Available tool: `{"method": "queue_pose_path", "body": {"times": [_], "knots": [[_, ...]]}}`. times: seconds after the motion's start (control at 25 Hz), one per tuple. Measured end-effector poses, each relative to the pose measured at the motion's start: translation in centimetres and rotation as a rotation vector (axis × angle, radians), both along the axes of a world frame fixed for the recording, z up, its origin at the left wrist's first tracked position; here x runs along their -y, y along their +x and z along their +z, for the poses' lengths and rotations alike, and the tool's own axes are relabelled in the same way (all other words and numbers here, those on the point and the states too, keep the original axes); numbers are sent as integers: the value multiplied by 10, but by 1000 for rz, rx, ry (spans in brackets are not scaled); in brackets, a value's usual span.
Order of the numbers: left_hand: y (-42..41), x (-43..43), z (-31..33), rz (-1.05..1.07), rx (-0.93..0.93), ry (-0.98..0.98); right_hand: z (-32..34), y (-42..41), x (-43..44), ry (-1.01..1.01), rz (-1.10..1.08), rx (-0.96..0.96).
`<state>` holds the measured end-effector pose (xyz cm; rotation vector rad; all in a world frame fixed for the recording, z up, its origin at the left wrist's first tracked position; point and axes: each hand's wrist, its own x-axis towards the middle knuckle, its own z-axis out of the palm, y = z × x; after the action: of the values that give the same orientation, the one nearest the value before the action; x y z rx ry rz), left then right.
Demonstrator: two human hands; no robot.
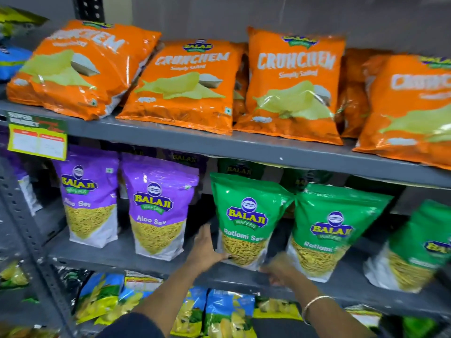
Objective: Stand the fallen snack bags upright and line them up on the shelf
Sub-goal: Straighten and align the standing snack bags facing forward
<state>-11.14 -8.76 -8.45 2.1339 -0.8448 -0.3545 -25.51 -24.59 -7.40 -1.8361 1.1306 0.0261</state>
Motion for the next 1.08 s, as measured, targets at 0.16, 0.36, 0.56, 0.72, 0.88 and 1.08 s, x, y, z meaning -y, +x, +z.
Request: {"method": "queue_pose_path", "body": {"times": [0.16, 0.36, 0.56, 0.72, 0.88, 1.08], "knots": [[2, 23, 5, 5, -213, -99, 17, 3, 2, 185, 92, 401], [7, 4, 6, 75, -162, -136, 17, 13, -17, 237, 136, 506], [6, 4, 7, 70, -131, -122, 13, 15, -16, 211, 150, 491], [6, 6, 4, 62, -109, -87, 8, 14, -15, 176, 123, 515], [-18, -1, 7, 268, 277, -84, 5, 6, -14, 40, 63, 329], [-81, -3, -20, 68, 870, -167, -4, -67, 44, 178, 90, -216]]}}
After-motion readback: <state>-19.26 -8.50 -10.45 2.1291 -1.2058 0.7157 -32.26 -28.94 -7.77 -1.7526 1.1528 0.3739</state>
